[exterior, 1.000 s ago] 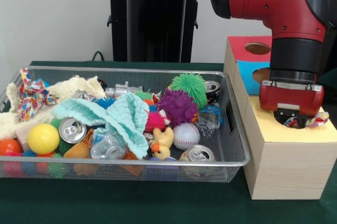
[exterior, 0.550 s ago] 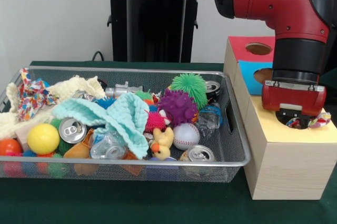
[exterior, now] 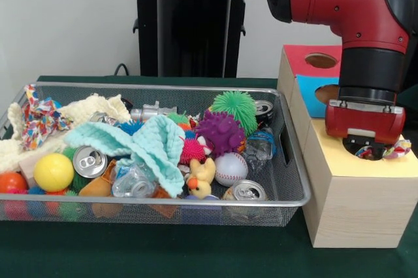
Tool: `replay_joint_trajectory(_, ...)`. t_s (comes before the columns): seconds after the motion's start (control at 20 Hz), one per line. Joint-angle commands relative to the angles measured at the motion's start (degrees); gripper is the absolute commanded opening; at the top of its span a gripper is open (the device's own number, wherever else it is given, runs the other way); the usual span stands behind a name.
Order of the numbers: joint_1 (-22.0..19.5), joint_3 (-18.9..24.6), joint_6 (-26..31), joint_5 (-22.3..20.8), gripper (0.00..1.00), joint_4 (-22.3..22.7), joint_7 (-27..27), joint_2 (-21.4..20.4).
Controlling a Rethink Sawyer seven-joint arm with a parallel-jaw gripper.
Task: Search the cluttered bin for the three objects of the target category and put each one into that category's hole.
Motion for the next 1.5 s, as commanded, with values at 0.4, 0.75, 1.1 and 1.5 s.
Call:
replay_joint_trajectory(0.4,-5.61,3.63,9.36,-2.72,1.0,3.85,7.54,0.09)
replay_joint_trajectory(0.75,-5.9,3.65,9.99,-3.49,0.0,4.41,7.83,-0.94)
replay_joint_trajectory(1.1,-3.61,0.84,11.03,-1.62,0.0,3.13,8.23,0.53)
replay_joint_trajectory(1.5,-3.13,0.31,11.59,-1.15,0.0,3.07,8.56,0.51)
